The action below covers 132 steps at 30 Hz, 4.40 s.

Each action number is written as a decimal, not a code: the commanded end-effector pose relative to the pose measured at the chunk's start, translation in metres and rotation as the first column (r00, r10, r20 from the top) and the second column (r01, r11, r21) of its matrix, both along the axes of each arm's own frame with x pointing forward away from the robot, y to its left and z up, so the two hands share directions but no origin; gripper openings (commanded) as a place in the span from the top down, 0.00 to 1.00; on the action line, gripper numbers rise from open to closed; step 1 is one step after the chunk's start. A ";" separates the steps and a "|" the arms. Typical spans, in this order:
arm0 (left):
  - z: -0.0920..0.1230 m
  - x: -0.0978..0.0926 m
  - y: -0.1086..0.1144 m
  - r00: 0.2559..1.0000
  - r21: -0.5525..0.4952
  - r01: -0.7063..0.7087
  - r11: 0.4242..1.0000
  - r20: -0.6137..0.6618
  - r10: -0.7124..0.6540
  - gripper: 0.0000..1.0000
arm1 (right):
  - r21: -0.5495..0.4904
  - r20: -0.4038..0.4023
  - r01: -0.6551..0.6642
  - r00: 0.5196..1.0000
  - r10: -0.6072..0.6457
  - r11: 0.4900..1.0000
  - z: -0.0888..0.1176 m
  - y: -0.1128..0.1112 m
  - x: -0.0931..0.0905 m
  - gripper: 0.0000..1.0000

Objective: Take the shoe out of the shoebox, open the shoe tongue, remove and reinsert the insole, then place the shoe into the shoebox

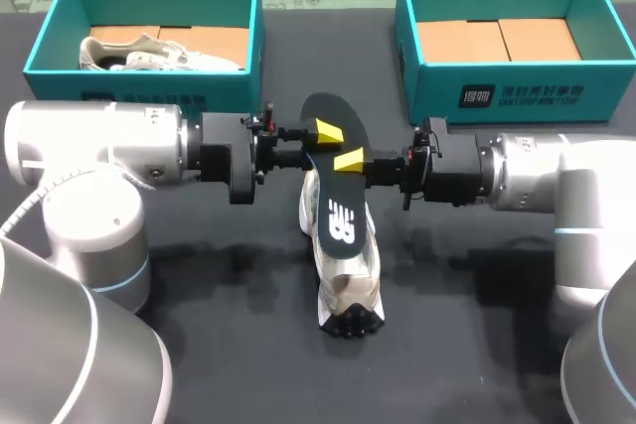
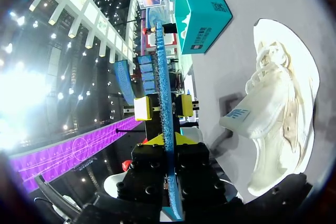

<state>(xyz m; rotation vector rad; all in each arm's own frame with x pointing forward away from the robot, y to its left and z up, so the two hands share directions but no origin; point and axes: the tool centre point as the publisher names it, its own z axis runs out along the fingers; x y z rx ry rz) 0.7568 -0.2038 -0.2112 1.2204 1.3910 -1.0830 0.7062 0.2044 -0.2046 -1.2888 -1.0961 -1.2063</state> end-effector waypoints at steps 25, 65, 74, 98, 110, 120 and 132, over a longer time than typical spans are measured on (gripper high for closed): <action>0.001 -0.001 0.017 1.000 0.014 0.009 1.000 0.012 -0.009 1.00 | -0.026 0.046 0.010 0.999 -0.009 1.000 0.007 -0.015 -0.006 0.00; 0.025 -0.078 0.073 0.957 0.101 0.227 0.969 -0.205 -0.203 1.00 | -0.491 0.237 -0.145 0.926 0.292 0.859 0.012 -0.060 -0.030 0.00; 0.016 -0.107 0.058 0.945 0.075 0.260 0.963 -0.226 -0.237 1.00 | -0.568 0.257 -0.185 0.886 0.387 0.802 0.004 -0.067 -0.037 0.00; 0.017 -0.162 0.023 0.887 -0.046 0.287 0.957 -0.364 -0.283 1.00 | -0.625 0.450 -0.163 0.724 0.523 0.763 -0.016 -0.106 -0.054 0.00; 0.008 -0.169 0.026 0.774 -0.187 0.272 0.944 -0.541 -0.330 1.00 | -0.754 0.499 -0.071 0.584 0.640 0.653 -0.054 -0.105 -0.061 0.00; 0.008 -0.169 0.026 0.774 -0.187 0.272 0.944 -0.541 -0.330 1.00 | -0.754 0.499 -0.071 0.584 0.640 0.653 -0.054 -0.105 -0.061 0.00; -0.002 -0.175 0.009 0.651 -0.275 0.301 0.913 -0.641 -0.408 1.00 | -0.880 0.459 0.041 0.337 0.822 0.474 -0.081 -0.099 -0.065 0.00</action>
